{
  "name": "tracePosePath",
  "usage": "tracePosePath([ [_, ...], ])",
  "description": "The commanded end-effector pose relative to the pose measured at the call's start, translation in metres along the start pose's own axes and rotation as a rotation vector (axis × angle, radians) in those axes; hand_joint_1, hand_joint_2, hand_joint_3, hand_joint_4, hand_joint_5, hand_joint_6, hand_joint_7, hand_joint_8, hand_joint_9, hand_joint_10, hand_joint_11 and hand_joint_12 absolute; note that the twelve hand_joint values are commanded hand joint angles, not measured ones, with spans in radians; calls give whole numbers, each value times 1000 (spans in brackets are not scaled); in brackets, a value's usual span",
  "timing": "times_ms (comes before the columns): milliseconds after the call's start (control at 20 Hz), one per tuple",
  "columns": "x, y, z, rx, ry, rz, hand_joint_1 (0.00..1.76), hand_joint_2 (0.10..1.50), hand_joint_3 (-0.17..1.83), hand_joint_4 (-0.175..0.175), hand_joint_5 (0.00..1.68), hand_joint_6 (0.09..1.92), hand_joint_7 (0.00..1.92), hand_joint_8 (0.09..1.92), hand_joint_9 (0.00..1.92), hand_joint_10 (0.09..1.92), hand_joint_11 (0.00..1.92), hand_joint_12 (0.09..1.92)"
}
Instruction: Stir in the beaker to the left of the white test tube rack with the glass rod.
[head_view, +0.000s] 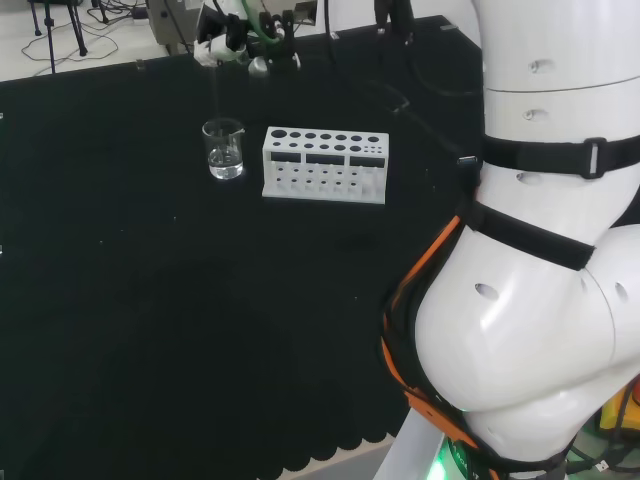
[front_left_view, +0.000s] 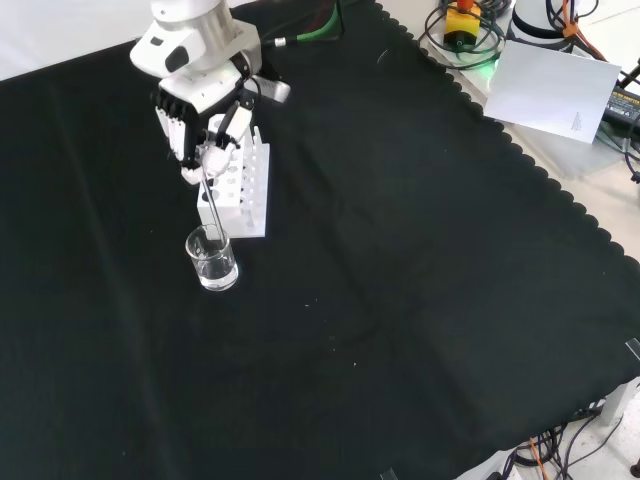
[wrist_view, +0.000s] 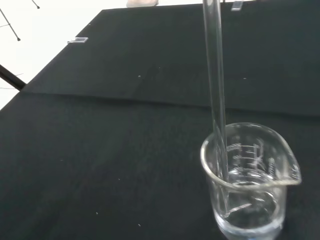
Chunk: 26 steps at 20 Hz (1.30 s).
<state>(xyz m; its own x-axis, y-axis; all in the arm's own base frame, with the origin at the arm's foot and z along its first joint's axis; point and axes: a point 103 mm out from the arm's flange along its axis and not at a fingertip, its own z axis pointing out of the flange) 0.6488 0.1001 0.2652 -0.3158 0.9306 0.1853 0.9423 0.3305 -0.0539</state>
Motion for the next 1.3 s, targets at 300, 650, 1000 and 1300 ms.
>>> tracePosePath([
  [300,-16,27,11,19,21,-36,1302,1105,-138,-175,1169,392,1178,1006,1687,800,1476,1101],
  [650,-37,8,-4,-1,2,24,1302,1105,-138,-175,1169,392,1178,1006,1686,800,1475,1100],
  [1000,-19,-11,-3,2,-7,21,1302,1105,-138,-175,1170,392,1178,1006,1687,800,1475,1100],
  [1300,9,1,6,6,8,-25,1302,1105,-138,-175,1170,392,1178,1005,1686,800,1474,1100],
])
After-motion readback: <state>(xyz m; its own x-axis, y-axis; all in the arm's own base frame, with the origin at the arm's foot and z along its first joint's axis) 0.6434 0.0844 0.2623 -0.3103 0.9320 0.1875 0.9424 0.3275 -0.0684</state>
